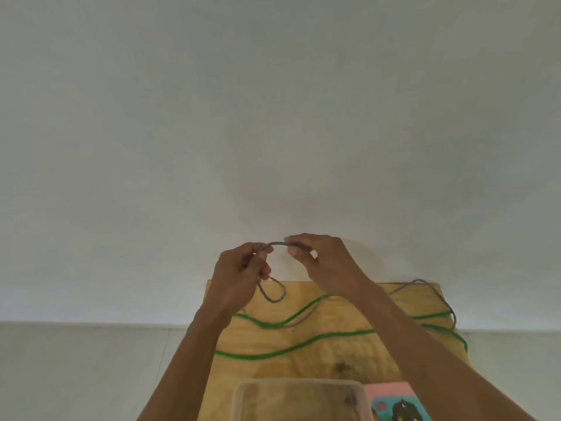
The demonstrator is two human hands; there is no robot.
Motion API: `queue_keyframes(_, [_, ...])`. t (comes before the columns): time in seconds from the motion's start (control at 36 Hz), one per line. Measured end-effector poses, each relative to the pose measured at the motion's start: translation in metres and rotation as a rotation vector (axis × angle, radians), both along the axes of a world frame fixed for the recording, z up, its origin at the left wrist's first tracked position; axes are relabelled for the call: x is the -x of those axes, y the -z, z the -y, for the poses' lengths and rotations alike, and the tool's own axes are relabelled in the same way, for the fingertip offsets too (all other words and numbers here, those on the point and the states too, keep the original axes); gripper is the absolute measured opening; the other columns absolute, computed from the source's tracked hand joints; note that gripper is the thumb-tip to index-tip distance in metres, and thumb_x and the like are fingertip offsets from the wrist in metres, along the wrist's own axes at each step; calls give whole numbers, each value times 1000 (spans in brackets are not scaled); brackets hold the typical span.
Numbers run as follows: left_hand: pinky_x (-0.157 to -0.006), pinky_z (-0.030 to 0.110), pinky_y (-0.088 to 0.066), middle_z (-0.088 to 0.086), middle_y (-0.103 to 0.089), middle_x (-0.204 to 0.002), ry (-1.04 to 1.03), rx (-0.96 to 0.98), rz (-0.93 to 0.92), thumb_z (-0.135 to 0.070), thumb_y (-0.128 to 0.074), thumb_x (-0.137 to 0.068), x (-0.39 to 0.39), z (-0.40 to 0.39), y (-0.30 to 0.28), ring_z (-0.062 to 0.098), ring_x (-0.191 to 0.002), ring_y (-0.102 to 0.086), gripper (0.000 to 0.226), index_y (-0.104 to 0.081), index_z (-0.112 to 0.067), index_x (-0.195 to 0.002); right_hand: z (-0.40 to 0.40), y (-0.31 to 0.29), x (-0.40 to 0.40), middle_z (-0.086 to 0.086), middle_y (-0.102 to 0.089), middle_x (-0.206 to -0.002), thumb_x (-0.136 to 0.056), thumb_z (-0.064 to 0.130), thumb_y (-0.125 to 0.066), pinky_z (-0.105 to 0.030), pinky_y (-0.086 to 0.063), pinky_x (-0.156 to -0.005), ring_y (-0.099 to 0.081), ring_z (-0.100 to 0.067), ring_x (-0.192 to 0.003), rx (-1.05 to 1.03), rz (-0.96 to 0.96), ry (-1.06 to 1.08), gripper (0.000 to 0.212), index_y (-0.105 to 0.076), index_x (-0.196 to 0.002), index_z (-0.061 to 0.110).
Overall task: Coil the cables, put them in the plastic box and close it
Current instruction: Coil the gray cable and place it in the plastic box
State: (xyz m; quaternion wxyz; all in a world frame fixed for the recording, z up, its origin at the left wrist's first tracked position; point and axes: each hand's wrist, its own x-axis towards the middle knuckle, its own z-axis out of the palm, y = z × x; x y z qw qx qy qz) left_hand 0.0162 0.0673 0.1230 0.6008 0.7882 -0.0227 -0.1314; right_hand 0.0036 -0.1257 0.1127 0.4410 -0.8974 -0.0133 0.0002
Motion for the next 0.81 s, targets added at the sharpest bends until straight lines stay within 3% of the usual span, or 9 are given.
queue_keyframes(0.11, [-79,30,-50,-5,-71,-88,-98,-188,236,-25,-67,-93,0,12,-18,9,-83,-65,17,-70,-23,-110,2,-24,18,6,-75,-83,-94,22,-66,-17,-53,-67,-69,-9,-72,-55,134,157,15,-75,-105,18])
queue_keyframes(0.19, [-72,25,-47,-8,-66,-79,-268,-326,482,-47,-69,-88,20,27,-43,8,-76,-60,27,-68,-20,-89,-1,-39,36,12,-73,-77,-91,22,-70,-21,-56,-68,-70,-8,-72,-159,264,352,11,-77,-99,19])
queue_keyframes(0.25, [-67,23,-50,0,-68,-65,-164,-338,344,-63,-54,-90,37,42,-60,11,-65,-64,54,-68,-12,-75,-4,-47,49,14,-74,-77,-89,23,-72,-19,-56,-66,-70,-6,-75,-246,317,430,10,-77,-98,19])
queue_keyframes(0.31, [-74,32,-55,4,-73,-74,-22,-265,132,-72,-39,-91,51,58,-70,15,-74,-69,70,-74,-13,-79,-9,-53,64,14,-75,-80,-89,20,-73,-17,-55,-64,-71,-4,-77,-325,343,434,10,-77,-98,18])
queue_keyframes(0.39, [-80,42,-58,-8,-75,-84,-37,18,4,-55,-45,-99,62,80,-77,11,-84,-72,52,-77,-21,-77,-13,-58,89,20,-75,-84,-90,13,-71,-16,-55,-63,-71,-1,-78,-357,357,351,13,-76,-98,21])
queue_keyframes(0.5, [-83,48,-59,13,-77,-96,-144,441,-230,-20,-53,-102,70,97,-88,25,-90,-74,27,-72,-1,-100,-4,-60,118,22,-74,-88,-90,18,-72,-18,-54,-60,-69,-4,-79,-336,341,238,17,-75,-103,27])
queue_keyframes(0.58, [-83,37,-57,14,-78,-97,-146,446,-165,-13,-48,-103,76,98,-91,25,-91,-73,25,-69,0,-107,20,-55,129,17,-74,-81,-90,25,-71,-14,-53,-62,-68,-2,-79,-337,304,301,8,-74,-97,26])
queue_keyframes(0.69, [-62,25,-52,11,-74,-86,-98,460,-158,-13,-47,-104,93,100,-104,17,-69,-66,27,-70,0,-107,53,-56,120,17,-72,-89,-93,22,-66,-17,-54,-66,-68,-1,-83,-328,253,328,13,-71,-104,27])
queue_keyframes(0.81, [-54,28,-32,5,-48,-60,-6,535,-249,-31,-47,-104,122,118,-119,14,-50,-35,44,-70,7,-109,64,-75,102,21,-62,-123,-92,10,-61,-21,-50,-86,-60,2,-109,-343,95,-22,47,-57,-133,34])
